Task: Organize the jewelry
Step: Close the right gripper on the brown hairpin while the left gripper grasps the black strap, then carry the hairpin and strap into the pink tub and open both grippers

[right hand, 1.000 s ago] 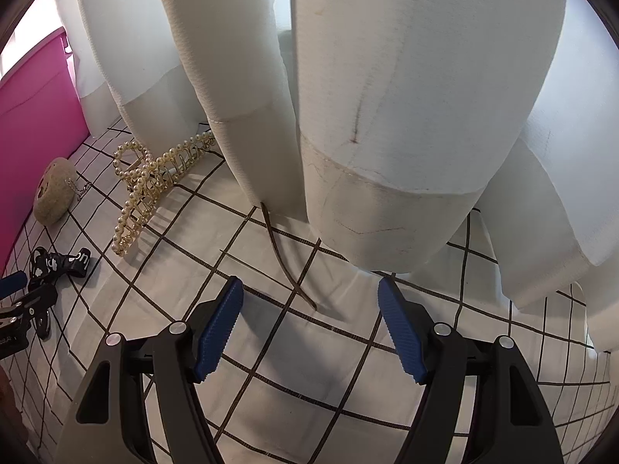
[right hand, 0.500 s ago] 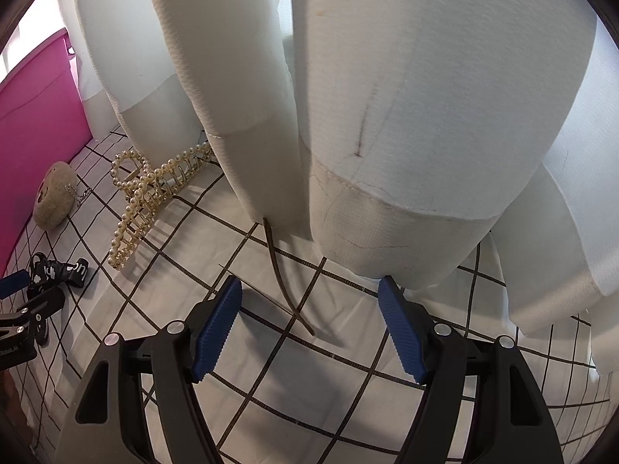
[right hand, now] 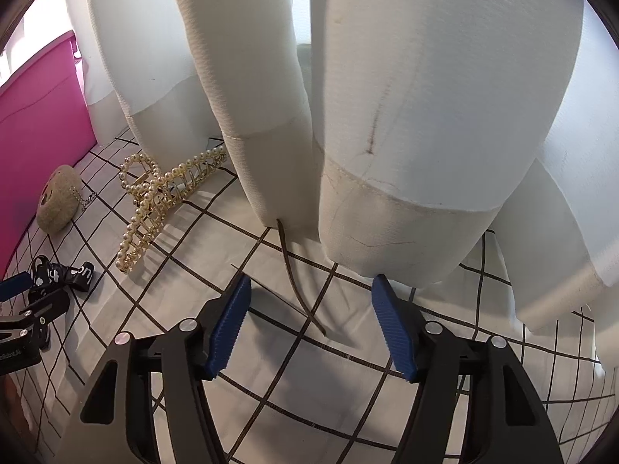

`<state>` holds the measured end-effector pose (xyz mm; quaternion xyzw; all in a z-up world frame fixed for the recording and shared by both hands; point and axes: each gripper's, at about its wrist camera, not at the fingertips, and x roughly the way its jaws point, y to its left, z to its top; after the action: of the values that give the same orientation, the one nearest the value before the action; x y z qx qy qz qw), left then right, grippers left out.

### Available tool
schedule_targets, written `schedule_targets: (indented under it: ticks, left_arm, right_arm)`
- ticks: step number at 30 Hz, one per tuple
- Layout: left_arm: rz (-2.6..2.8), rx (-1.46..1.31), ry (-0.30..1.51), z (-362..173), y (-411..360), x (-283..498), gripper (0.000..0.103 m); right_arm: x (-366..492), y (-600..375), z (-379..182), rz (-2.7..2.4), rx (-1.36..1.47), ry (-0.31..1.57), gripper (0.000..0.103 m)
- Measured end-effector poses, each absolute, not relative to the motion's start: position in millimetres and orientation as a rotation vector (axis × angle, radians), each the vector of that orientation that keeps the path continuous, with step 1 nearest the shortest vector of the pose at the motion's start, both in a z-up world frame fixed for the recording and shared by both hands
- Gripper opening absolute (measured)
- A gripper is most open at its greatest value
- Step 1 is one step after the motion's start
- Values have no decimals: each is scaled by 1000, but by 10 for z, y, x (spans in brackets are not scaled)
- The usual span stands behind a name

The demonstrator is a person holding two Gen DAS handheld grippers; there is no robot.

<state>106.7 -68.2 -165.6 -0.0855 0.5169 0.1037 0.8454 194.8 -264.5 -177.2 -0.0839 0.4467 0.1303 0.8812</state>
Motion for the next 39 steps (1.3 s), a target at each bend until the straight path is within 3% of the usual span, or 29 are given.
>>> schedule_targets:
  ticks: [2,5,8,10,13,27,39]
  left_arm:
    - [214,-177,1085,-1630,-696,1031,87]
    - [205,-172,1076,-1594,-711,1002,74]
    - [193,-171,1063,-1545,-709,974,46]
    - [185,-173,1062,-1524,-696,958,20]
    - [176,-183,1062,-1518,-652,945,11]
    - [96,-171,999,-1171,-589,657,7]
    - [2,-127,938,-425,-423,424,7]
  right_arm:
    - [1903,-2590,-1761,285,-192,921,30]
    - [1865,-2507,-1756,287,-217,912,9]
    - [1849,-2497,-1754,283,-205,914,9]
    - [1851,-2506,-1754,286,-181,921,9]
    - [1810,-2530,-1742,286,-153,927,8]
    - [1348,-2537,-1532,273,-69,926,8]
    - [769,-2407,-819,244,4,869,8]
